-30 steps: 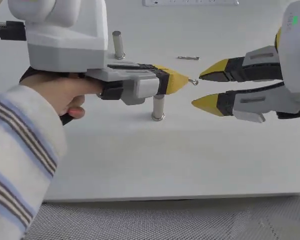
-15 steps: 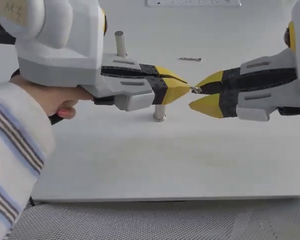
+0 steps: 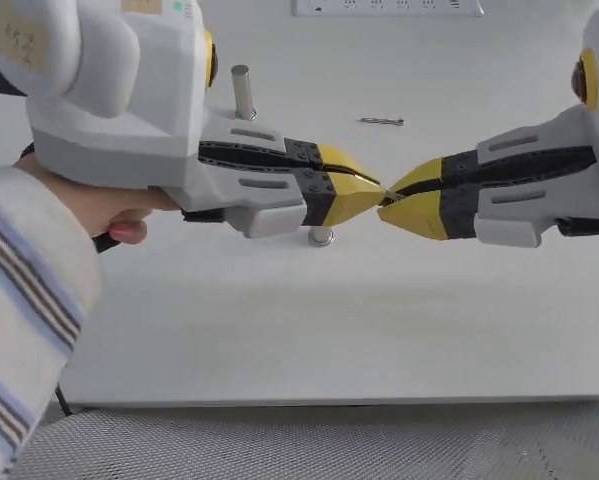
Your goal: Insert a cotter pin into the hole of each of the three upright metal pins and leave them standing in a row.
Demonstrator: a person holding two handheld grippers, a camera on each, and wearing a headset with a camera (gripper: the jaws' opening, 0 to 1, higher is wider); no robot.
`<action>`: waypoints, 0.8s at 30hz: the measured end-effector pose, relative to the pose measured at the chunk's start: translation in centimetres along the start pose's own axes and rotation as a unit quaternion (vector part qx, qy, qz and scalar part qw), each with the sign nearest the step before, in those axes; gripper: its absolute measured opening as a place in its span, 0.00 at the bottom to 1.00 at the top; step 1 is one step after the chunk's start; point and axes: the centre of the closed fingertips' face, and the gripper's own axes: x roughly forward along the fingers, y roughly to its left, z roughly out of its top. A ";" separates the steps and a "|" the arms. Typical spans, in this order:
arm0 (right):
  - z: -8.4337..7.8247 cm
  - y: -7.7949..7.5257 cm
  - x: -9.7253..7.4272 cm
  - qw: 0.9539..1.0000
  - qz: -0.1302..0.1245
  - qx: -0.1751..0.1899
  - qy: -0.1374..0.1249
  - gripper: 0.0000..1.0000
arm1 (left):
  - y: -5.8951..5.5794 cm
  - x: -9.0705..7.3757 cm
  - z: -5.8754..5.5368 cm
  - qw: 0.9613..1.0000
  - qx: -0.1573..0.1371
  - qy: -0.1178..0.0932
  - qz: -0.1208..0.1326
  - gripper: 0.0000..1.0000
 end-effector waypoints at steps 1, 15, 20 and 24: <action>-0.1 0.1 0.0 1.000 0.003 -0.003 0.003 0.00 | 0.0 0.0 -0.1 1.000 0.002 0.003 -0.004 0.00; -0.1 0.3 -0.6 0.997 0.020 -0.063 0.033 0.00 | 0.6 -0.4 -1.2 0.999 0.038 0.026 -0.017 0.00; 0.0 0.3 -0.6 0.996 0.023 -0.077 0.045 0.00 | 0.7 -0.3 -1.4 0.999 0.025 0.025 -0.020 0.00; -0.2 0.4 -0.5 0.994 0.026 -0.086 0.054 0.00 | 0.6 -0.4 -1.6 0.999 0.029 0.027 -0.019 0.00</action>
